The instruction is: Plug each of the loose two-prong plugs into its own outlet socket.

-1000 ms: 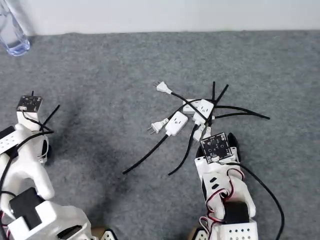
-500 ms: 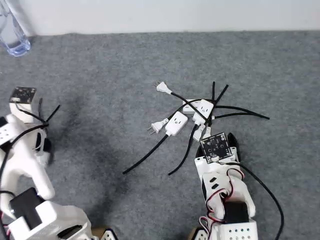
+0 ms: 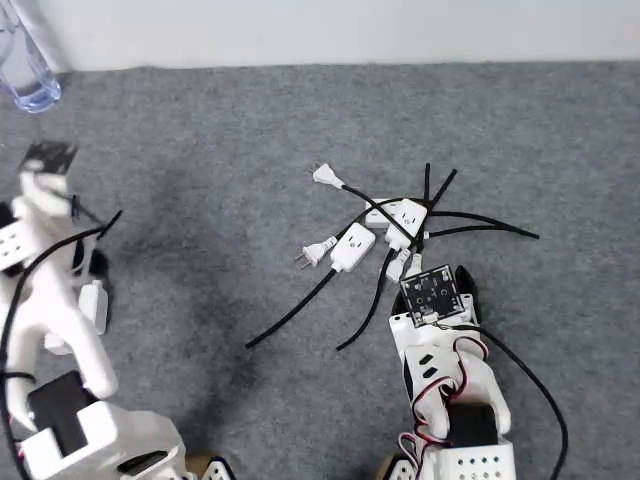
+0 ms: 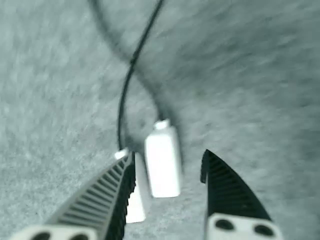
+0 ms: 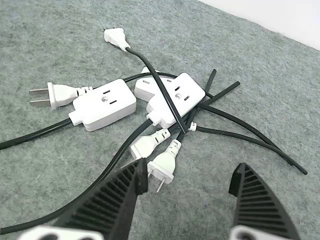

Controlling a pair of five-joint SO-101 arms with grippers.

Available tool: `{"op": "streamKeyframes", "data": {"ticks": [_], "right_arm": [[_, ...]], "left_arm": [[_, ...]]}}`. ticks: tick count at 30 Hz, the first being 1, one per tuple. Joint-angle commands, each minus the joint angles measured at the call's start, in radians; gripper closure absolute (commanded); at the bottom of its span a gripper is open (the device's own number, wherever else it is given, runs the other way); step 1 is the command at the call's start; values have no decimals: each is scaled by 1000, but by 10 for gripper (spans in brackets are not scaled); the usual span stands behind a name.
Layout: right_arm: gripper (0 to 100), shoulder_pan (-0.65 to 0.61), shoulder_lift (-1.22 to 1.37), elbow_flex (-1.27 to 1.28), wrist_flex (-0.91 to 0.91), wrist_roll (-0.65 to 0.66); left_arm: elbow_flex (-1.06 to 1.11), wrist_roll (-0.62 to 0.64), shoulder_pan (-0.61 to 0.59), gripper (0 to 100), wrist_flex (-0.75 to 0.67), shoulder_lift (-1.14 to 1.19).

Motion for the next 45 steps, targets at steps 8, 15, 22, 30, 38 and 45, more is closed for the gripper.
{"op": "streamKeyframes", "data": {"ticks": [8, 15, 22, 30, 38, 45], "right_arm": [[719, 22, 1, 17, -30, 5], [720, 177, -10, 17, -96, -84], [720, 352, -10, 17, -170, -255], [720, 366, -10, 17, -176, -267], [721, 344, -5, 17, -176, -265], [721, 298, 1, 17, -176, -210]], "left_arm": [[-355, 218, 488, 798, 365, -8], [-351, 226, 766, 798, 279, 5], [-222, 230, 974, 798, 5, 5], [58, 311, 1054, 795, -423, 5], [274, 331, 1085, 794, -732, 8], [176, 407, 1079, 794, -793, 250]]}}
